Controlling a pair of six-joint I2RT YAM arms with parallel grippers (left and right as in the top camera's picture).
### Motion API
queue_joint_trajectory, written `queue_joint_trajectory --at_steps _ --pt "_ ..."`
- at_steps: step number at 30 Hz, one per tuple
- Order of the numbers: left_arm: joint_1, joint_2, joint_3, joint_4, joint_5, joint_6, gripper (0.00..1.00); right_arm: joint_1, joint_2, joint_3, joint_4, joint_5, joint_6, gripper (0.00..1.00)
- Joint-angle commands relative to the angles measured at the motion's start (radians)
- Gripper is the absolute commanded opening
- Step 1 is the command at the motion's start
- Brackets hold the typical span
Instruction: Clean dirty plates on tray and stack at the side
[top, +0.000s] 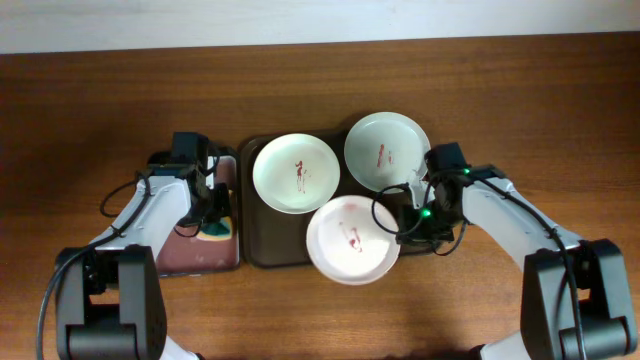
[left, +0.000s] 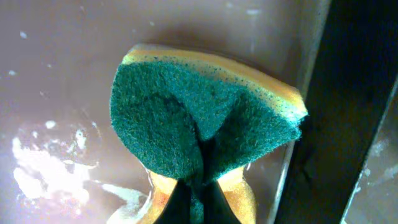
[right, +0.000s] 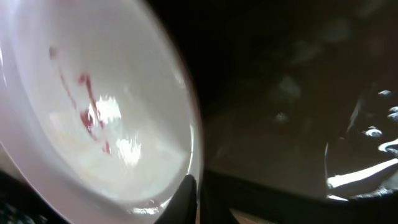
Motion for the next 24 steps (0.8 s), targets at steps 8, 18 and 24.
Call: queue_joint_trajectory --at_steps 8,18,24 --pt "-0.004 -0.193 0.024 -0.122 0.036 -0.007 0.00 0.074 0.012 -0.005 0.111 0.100 0.120 0.04" --pt "-0.026 -0.273 0.024 -0.138 0.352 -0.006 0.00 0.074 0.012 -0.005 0.106 0.098 0.138 0.34" --pt "-0.224 -0.272 0.024 -0.087 0.367 -0.077 0.00 0.074 0.012 -0.006 0.082 0.099 0.138 0.06"
